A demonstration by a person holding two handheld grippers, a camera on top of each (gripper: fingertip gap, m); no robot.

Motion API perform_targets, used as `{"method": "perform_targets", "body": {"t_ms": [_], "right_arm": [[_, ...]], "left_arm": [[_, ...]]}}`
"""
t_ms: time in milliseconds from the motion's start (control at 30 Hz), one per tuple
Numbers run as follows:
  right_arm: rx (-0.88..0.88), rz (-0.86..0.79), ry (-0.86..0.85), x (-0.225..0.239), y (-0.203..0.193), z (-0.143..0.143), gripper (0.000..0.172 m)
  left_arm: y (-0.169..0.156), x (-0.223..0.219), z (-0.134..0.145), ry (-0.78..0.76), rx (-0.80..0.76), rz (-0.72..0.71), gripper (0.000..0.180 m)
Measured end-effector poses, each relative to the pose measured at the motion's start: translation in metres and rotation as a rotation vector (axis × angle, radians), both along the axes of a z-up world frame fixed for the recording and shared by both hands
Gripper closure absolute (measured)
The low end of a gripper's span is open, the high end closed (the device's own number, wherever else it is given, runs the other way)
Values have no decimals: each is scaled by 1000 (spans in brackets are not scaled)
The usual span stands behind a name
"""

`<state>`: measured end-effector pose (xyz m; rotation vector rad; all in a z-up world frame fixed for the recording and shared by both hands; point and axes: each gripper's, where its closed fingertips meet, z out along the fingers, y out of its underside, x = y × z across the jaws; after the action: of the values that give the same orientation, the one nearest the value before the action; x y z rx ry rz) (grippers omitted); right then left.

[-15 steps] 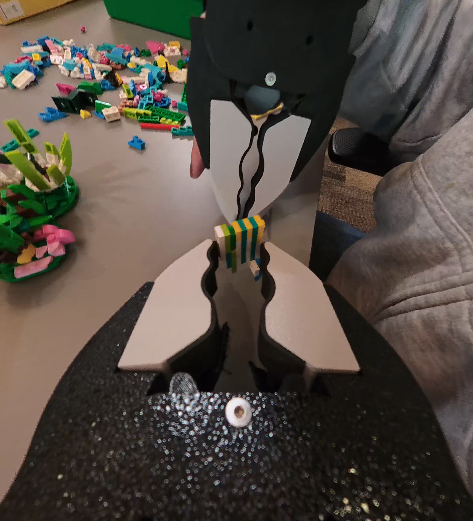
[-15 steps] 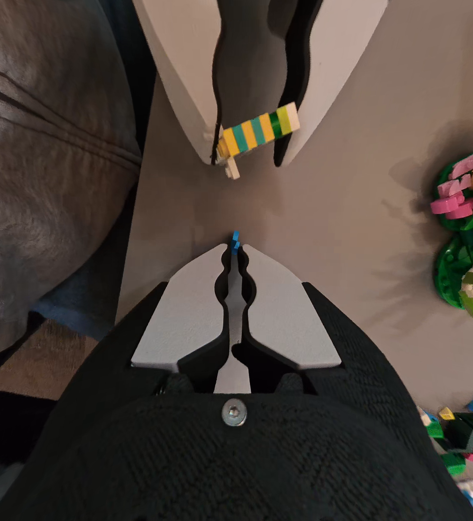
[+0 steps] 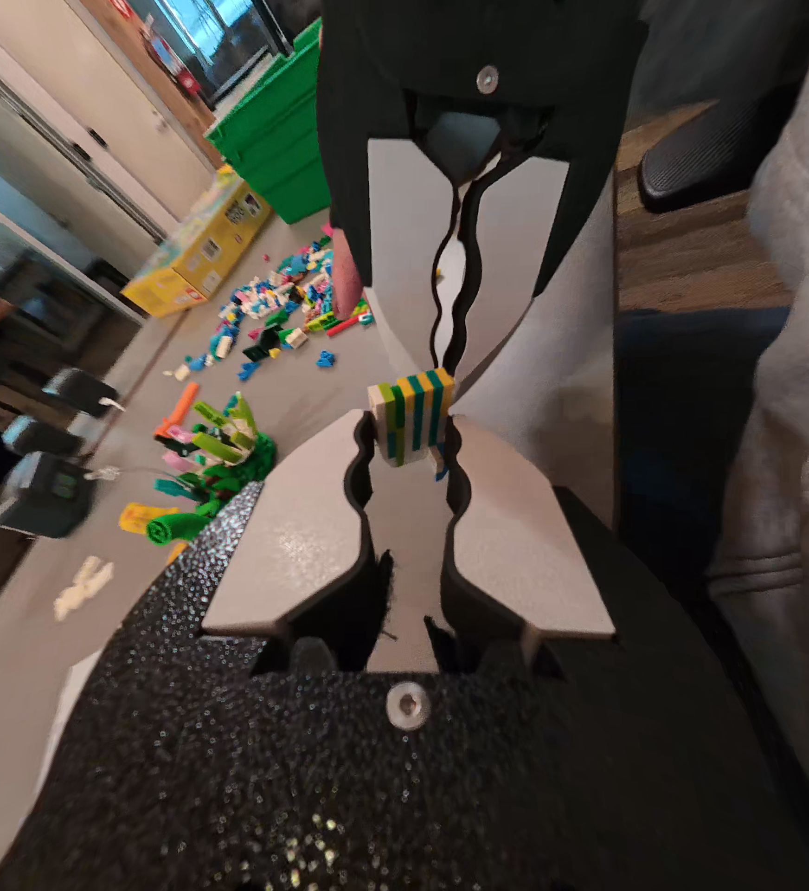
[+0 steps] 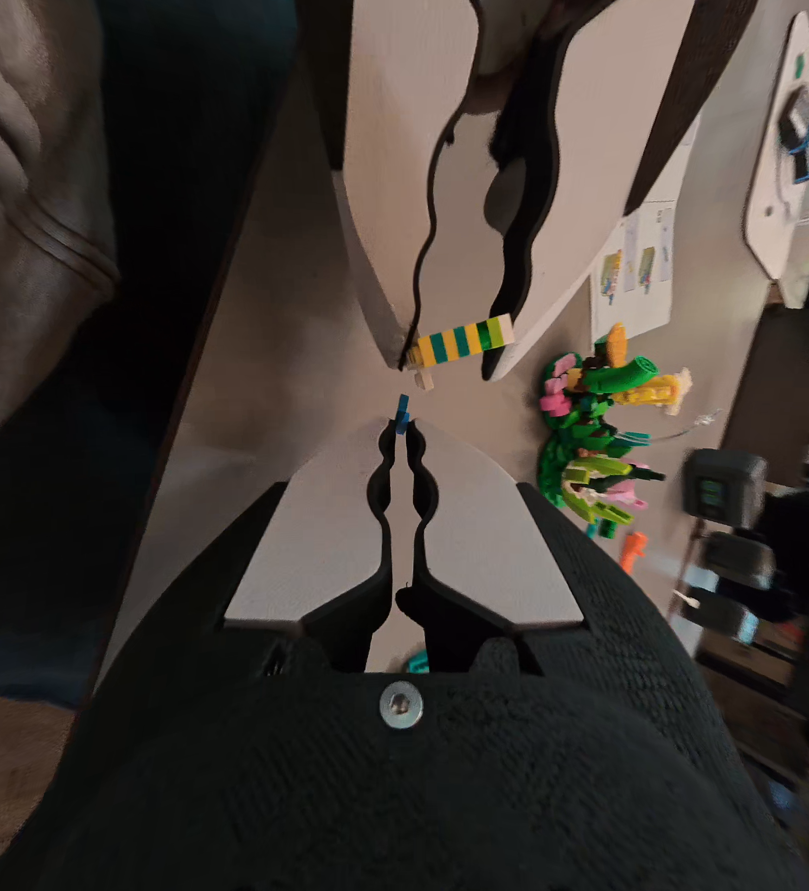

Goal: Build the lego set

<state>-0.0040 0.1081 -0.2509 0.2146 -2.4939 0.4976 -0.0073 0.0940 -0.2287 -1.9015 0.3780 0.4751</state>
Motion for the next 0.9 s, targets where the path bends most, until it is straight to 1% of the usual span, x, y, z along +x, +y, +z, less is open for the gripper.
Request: {"method": "perform_targets", "body": {"t_ms": [33, 133, 367, 667, 900], "right_arm": [[20, -2, 33, -1, 0, 1, 169], [54, -5, 103, -3, -1, 5, 169], [120, -2, 158, -2, -1, 3, 168], [92, -4, 116, 2, -4, -2, 168], [62, -24, 98, 2, -3, -5, 169]], "left_arm": [[0, 0, 0, 29, 7, 5, 152], [0, 1, 2, 72, 28, 4, 152], [2, 3, 1, 44, 5, -9, 152], [5, 8, -4, -48, -57, -34, 152], [6, 6, -9, -119, -117, -12, 152]]}}
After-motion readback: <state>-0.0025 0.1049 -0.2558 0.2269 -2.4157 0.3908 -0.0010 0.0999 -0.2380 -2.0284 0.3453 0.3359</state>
